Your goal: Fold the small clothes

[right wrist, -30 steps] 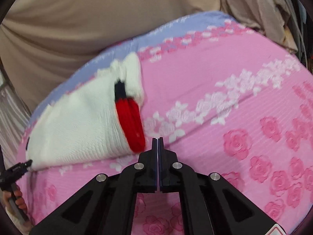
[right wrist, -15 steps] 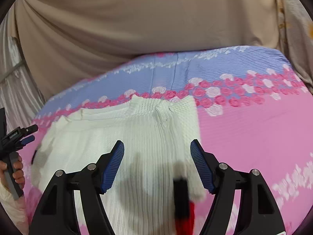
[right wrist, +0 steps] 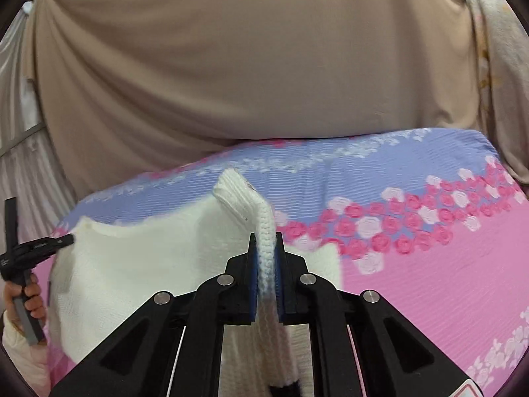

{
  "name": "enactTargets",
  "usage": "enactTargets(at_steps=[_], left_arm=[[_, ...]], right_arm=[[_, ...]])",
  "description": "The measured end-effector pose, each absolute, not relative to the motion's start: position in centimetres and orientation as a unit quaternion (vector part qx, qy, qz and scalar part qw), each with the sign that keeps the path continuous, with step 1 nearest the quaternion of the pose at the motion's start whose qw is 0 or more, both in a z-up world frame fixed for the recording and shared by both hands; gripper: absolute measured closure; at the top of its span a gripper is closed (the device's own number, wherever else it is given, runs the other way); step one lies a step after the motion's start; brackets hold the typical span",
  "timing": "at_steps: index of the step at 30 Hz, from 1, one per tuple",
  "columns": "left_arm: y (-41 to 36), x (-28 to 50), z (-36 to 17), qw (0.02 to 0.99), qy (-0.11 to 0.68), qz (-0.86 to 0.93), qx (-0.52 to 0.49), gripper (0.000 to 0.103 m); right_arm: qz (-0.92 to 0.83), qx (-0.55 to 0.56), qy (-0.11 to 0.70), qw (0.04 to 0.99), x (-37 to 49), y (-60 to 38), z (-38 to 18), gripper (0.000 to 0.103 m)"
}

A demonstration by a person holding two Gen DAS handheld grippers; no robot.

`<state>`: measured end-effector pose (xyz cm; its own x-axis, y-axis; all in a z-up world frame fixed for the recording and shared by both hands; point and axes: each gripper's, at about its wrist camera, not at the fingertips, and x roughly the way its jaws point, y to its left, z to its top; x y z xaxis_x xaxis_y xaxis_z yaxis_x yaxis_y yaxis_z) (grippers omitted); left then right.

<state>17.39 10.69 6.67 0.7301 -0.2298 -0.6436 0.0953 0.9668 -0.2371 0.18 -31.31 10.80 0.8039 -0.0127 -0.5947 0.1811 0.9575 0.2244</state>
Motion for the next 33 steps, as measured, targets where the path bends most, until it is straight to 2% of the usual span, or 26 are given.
enactTargets(at_steps=[3,6,10,11,13,15,19,23,28,33], left_arm=[[9.9,20.3,2.0,0.897,0.426,-0.080,-0.084,0.096],[9.4,19.6,2.0,0.908,0.406,-0.071,-0.071,0.095],[9.1,15.8,5.4,0.925,0.369,-0.069,-0.056,0.093],[9.0,14.4,6.3,0.930,0.355,-0.076,-0.054,0.090],[7.8,10.8,8.0,0.939,0.327,-0.098,-0.040,0.073],[5.8,8.1,8.2,0.938,0.320,-0.130,-0.027,0.069],[2.1,4.7,4.2,0.911,0.374,-0.175,-0.002,0.068],[3.7,3.2,-0.2,0.893,0.422,-0.158,0.003,0.068],[7.1,1.0,-0.4,0.901,0.418,-0.117,0.014,0.069],[6.9,0.3,-0.6,0.906,0.411,-0.091,0.030,0.069]], right_arm=[[-0.067,0.152,0.413,0.896,3.9,-33.0,4.5,0.095],[-0.081,0.137,0.384,0.909,2.3,-32.2,6.6,0.094],[-0.083,0.118,0.316,0.938,-2.4,-29.4,11.1,0.084],[-0.065,0.110,0.313,0.941,-3.4,-28.0,11.7,0.084],[-0.014,0.096,0.327,0.940,-4.7,-24.4,11.2,0.084],[0.031,0.089,0.355,0.930,-5.6,-19.9,9.3,0.084],[0.061,0.062,0.399,0.913,-7.1,-13.1,4.9,0.084],[0.021,0.049,0.399,0.916,-9.6,-12.7,3.4,0.088],[-0.014,0.118,0.395,0.911,-11.3,-16.2,2.9,0.086],[-0.033,0.084,0.392,0.916,-11.3,-14.8,2.9,0.085]])
